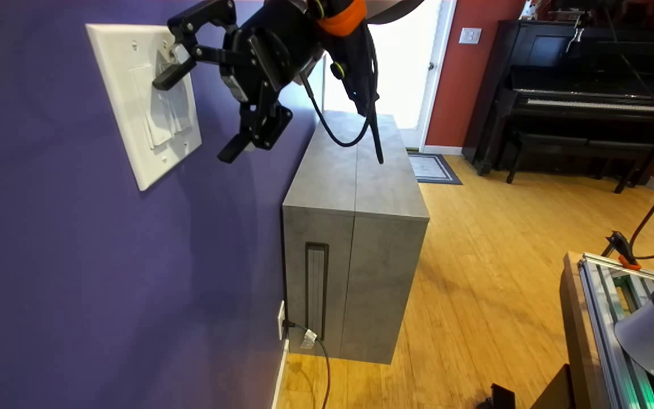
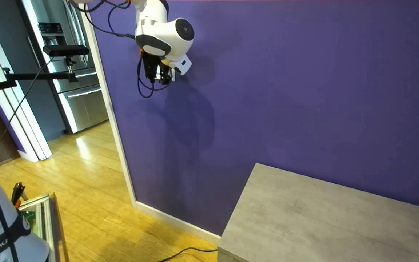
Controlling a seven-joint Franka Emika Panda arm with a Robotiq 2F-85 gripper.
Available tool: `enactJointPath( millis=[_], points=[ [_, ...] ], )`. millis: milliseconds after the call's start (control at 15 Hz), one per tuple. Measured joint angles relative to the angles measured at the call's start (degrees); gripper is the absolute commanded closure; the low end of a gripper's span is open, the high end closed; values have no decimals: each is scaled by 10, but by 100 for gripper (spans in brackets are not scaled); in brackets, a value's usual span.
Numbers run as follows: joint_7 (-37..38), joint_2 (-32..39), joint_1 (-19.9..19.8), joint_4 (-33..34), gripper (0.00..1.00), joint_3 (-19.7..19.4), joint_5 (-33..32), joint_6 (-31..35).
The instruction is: Switch on the light
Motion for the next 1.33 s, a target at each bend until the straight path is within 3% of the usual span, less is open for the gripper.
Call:
enactJointPath(
  millis=[1333],
  points=[
    [3,15,0,0,0,0,0,-5]
  ],
)
